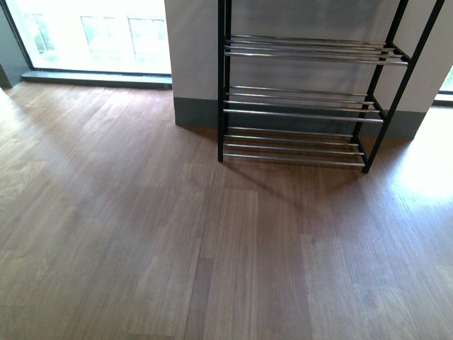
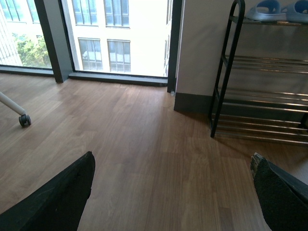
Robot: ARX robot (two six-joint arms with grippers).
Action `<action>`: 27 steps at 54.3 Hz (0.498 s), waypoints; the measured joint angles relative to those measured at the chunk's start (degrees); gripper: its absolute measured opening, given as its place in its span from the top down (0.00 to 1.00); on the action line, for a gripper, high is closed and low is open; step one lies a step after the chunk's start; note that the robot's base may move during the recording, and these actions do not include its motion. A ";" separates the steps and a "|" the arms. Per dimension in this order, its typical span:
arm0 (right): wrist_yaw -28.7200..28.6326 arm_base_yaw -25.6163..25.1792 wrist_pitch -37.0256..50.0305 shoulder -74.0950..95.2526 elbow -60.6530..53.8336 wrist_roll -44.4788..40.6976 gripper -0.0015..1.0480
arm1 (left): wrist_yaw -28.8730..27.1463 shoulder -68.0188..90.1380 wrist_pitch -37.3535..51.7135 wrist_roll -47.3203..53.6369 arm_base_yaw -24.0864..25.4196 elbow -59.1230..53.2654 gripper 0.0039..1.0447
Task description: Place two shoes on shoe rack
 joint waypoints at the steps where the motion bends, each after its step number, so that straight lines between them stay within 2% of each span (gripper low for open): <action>1: 0.00 0.00 0.00 0.00 0.00 0.00 0.09 | 0.00 0.00 0.00 0.00 0.00 0.00 0.09; 27: -0.02 0.00 -0.04 -0.09 0.00 0.00 0.09 | 0.00 0.00 0.00 0.00 0.00 0.00 0.09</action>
